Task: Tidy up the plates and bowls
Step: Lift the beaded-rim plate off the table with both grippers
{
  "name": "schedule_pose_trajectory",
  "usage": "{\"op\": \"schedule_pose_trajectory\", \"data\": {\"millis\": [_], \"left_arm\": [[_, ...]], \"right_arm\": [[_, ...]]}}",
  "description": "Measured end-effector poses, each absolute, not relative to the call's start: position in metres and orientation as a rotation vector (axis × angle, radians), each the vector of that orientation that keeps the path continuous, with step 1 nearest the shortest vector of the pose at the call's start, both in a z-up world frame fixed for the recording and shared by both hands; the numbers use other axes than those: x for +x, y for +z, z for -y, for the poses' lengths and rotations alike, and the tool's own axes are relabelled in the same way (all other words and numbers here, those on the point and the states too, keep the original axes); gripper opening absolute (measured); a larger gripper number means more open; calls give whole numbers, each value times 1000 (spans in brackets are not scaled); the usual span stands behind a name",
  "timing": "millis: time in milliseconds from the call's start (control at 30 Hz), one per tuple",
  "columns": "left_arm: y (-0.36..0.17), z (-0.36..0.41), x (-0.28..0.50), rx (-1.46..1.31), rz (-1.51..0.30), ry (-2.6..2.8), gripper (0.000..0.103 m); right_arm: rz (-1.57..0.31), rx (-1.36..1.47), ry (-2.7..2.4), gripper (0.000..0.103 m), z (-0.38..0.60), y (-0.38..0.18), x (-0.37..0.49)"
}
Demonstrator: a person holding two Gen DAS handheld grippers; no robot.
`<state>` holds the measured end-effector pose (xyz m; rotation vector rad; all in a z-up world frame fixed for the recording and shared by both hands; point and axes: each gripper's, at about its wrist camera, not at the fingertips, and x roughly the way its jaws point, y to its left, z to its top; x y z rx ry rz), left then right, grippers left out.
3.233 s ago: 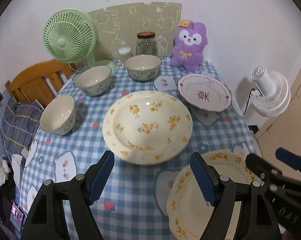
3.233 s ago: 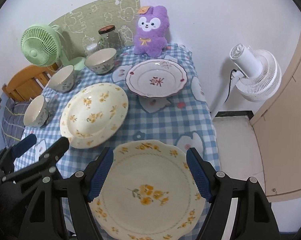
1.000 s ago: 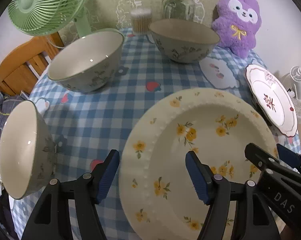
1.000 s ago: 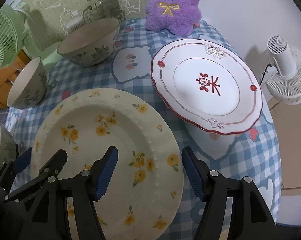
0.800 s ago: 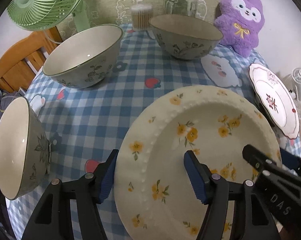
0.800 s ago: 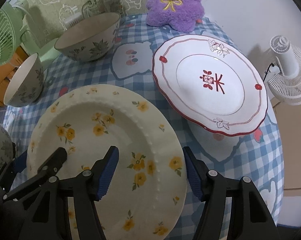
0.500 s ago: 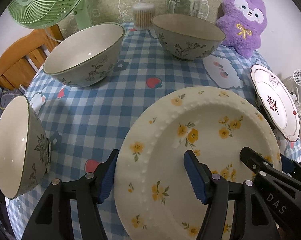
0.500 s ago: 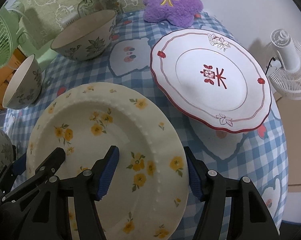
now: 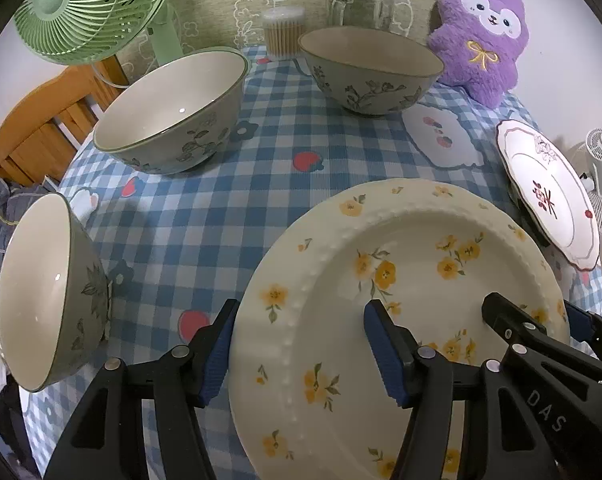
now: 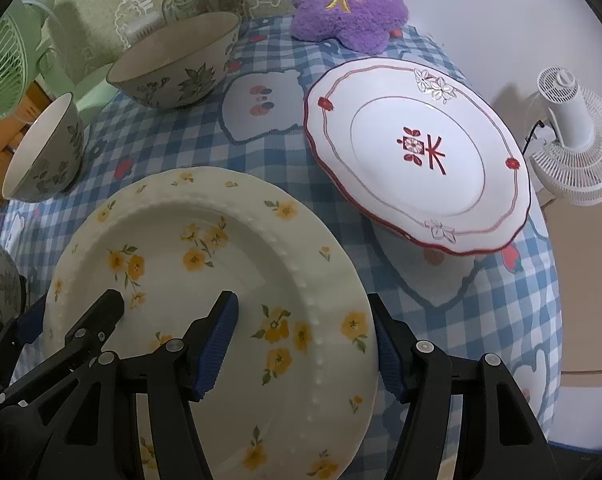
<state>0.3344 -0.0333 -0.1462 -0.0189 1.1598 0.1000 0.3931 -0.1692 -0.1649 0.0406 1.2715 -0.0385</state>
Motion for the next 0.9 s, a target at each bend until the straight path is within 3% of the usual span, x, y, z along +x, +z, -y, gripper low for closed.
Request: {"op": "schedule_pose_trajectory", "data": {"millis": [900], "left_arm": [[-132, 31, 306, 7, -1151, 122, 63]], "right_arm": [[-1272, 46, -19, 67, 161, -155, 362]]}}
